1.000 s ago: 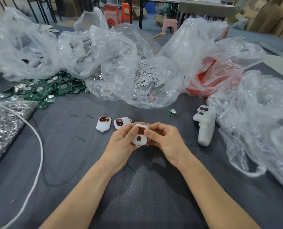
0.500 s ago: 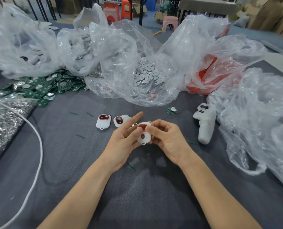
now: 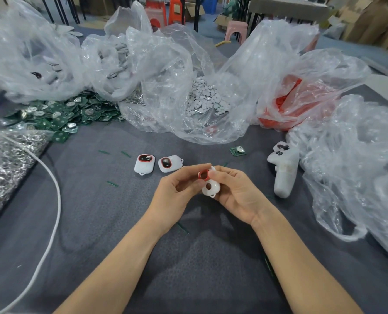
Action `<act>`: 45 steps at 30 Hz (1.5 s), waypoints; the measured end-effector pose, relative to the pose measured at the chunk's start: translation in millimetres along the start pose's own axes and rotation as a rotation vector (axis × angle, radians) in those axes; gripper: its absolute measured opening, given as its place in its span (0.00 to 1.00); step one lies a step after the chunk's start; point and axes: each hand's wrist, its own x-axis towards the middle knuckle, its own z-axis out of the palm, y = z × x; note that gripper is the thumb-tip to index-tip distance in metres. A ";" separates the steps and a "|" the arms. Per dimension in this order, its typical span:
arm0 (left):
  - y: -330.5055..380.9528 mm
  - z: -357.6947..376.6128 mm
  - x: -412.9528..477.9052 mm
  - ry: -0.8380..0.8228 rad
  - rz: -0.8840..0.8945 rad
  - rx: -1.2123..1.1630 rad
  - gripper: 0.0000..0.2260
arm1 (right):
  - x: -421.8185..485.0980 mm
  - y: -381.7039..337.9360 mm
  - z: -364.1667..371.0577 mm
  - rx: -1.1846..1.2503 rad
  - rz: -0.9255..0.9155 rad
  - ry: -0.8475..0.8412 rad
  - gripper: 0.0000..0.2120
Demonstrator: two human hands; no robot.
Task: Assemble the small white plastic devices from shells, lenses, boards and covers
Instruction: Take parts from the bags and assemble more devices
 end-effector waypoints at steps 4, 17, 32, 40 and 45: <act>-0.2 1.8 -0.3 0.036 0.025 0.037 0.16 | 0.5 1.3 0.5 -0.022 -0.018 0.010 0.09; 0.5 3.8 -0.6 0.090 0.053 0.064 0.16 | -1.0 3.2 3.3 -0.235 -0.130 0.140 0.06; 1.0 3.8 -1.2 0.102 0.058 0.092 0.15 | -0.7 3.6 1.9 -0.265 -0.141 0.150 0.06; 0.5 5.5 -0.9 0.111 0.054 0.101 0.13 | -2.2 3.5 7.9 -0.330 -0.156 0.211 0.07; -1.2 4.7 -1.1 0.116 0.061 0.130 0.13 | -2.8 5.0 12.8 -0.359 -0.184 0.254 0.09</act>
